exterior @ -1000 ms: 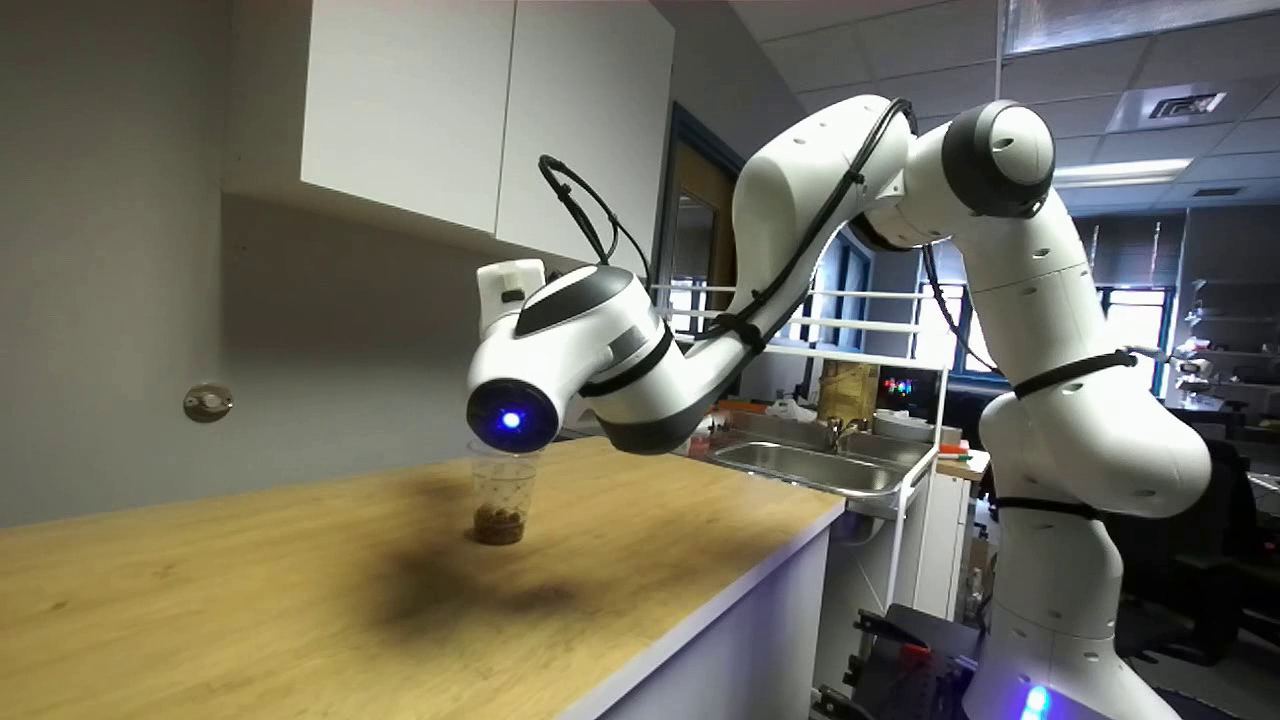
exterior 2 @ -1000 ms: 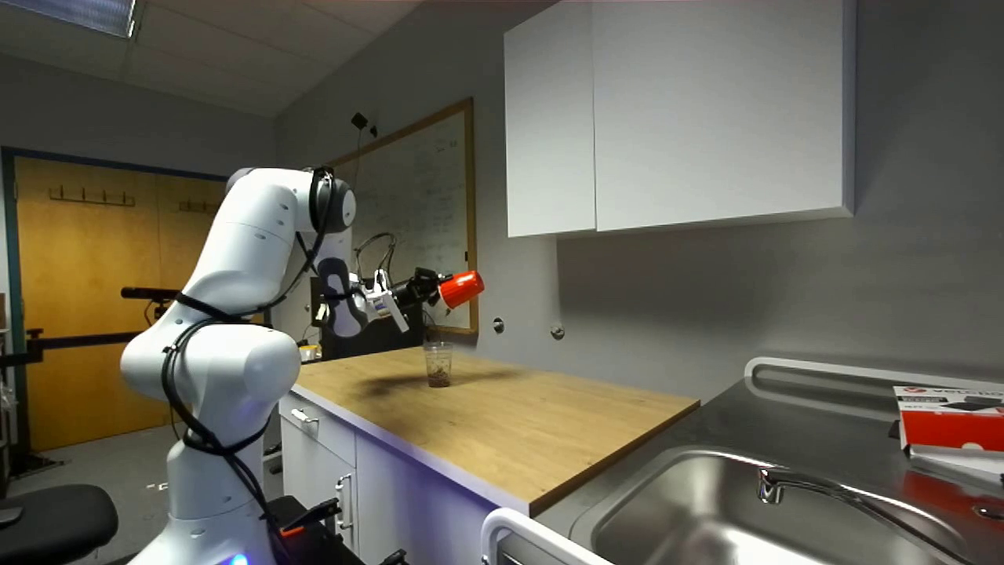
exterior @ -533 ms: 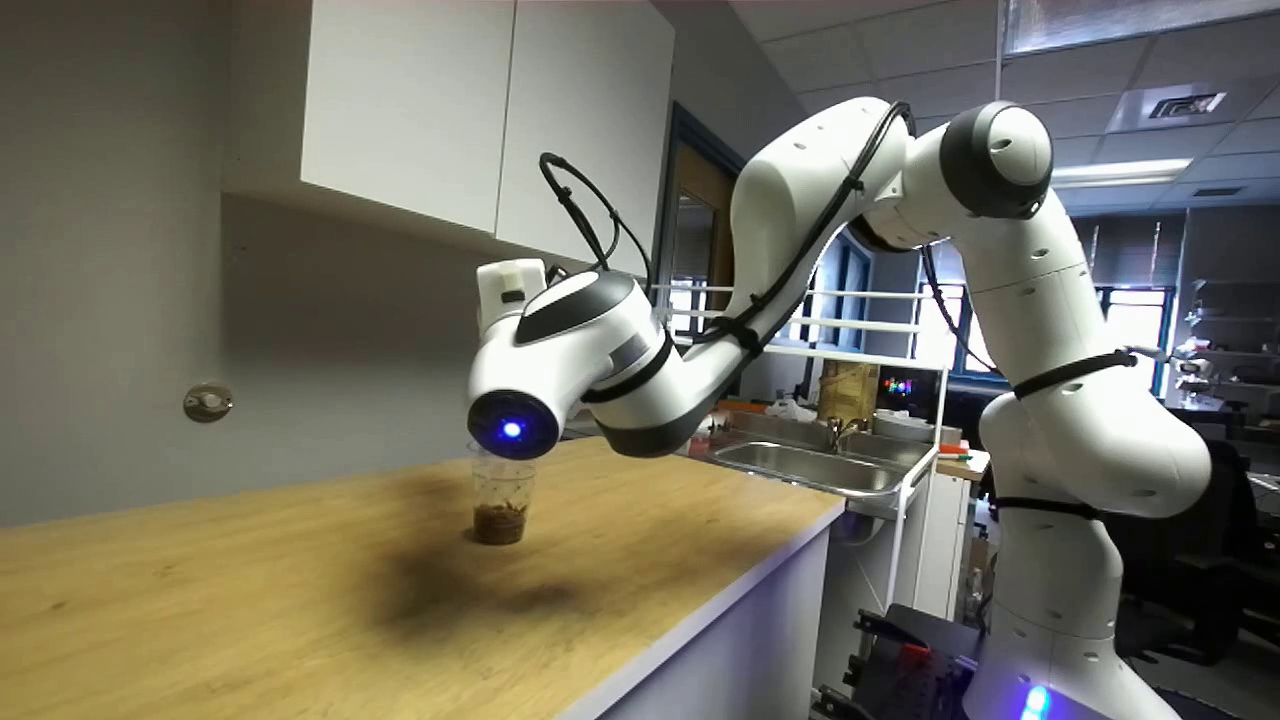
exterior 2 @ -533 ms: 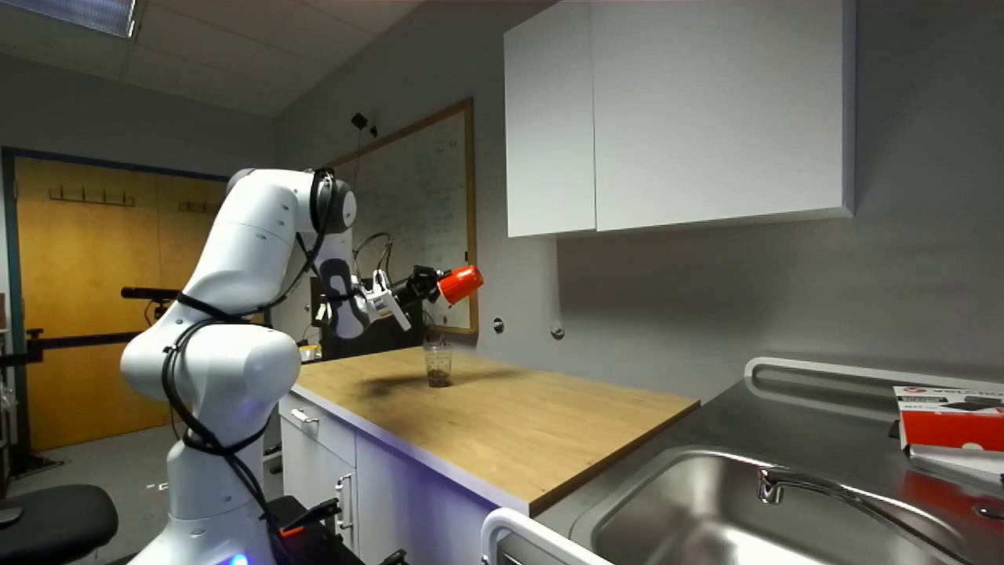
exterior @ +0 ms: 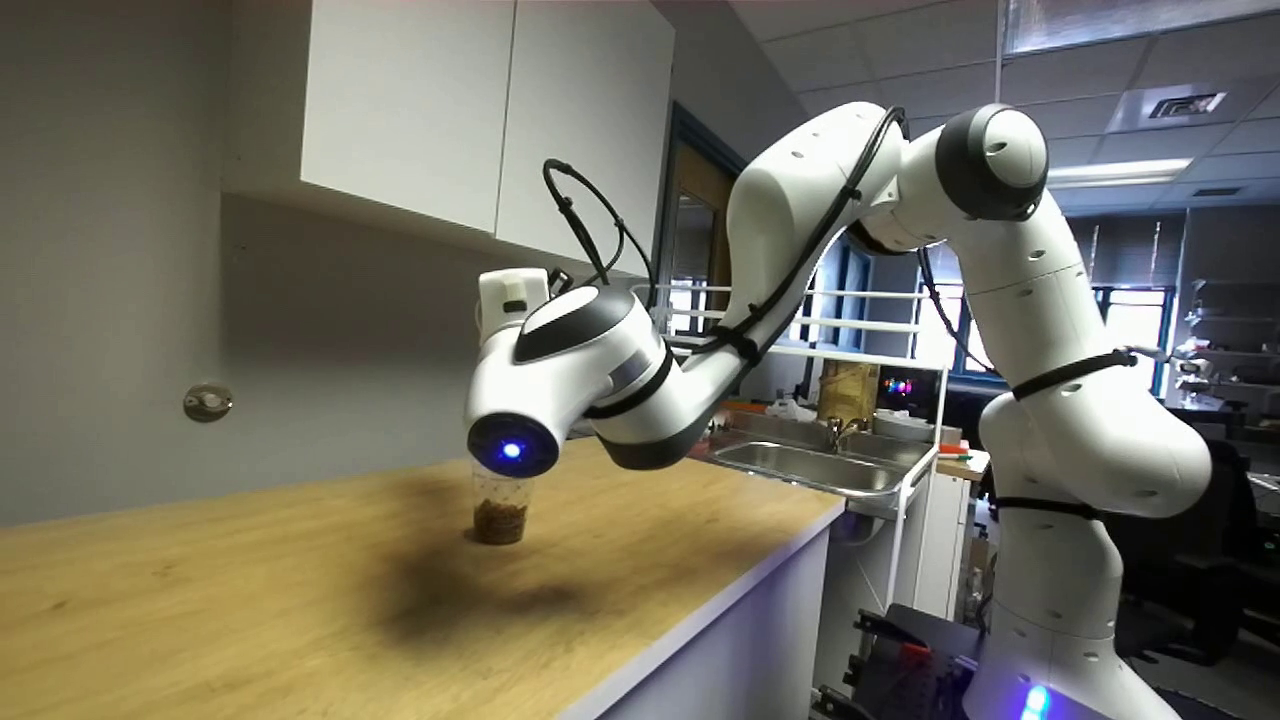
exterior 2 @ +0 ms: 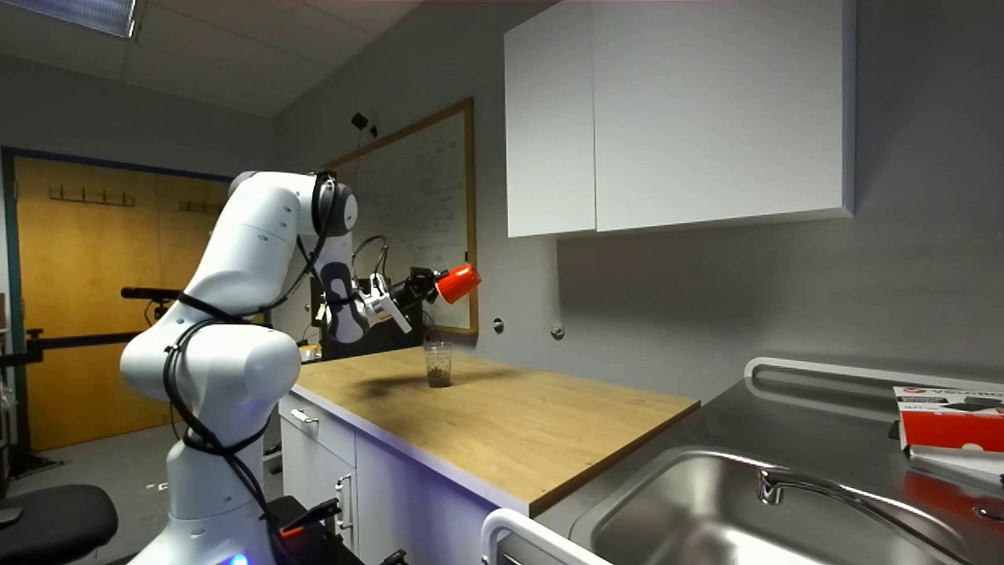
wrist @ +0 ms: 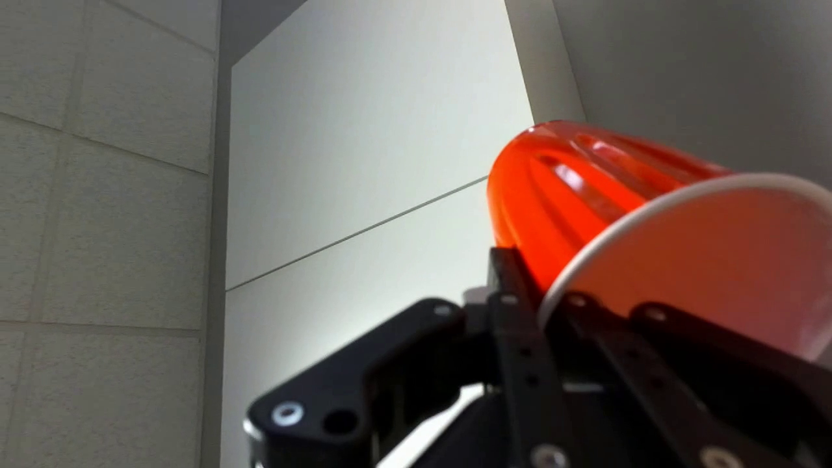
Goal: Pour the contents of the red cup into the clear cup
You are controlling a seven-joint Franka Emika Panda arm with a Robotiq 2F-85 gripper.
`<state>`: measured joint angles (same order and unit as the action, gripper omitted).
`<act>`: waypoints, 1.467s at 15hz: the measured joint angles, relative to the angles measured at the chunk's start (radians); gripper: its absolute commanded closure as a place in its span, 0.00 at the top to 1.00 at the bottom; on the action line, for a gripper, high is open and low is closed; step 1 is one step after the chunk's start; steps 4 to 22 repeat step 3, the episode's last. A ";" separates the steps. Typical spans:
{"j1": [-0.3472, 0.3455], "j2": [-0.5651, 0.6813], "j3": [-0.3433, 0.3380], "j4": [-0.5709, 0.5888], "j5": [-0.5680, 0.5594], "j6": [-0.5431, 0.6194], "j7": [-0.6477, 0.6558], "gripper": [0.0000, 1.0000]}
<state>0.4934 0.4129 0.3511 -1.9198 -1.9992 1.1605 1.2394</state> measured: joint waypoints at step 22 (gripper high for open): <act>-0.001 0.005 0.000 0.000 -0.026 -0.002 0.003 0.04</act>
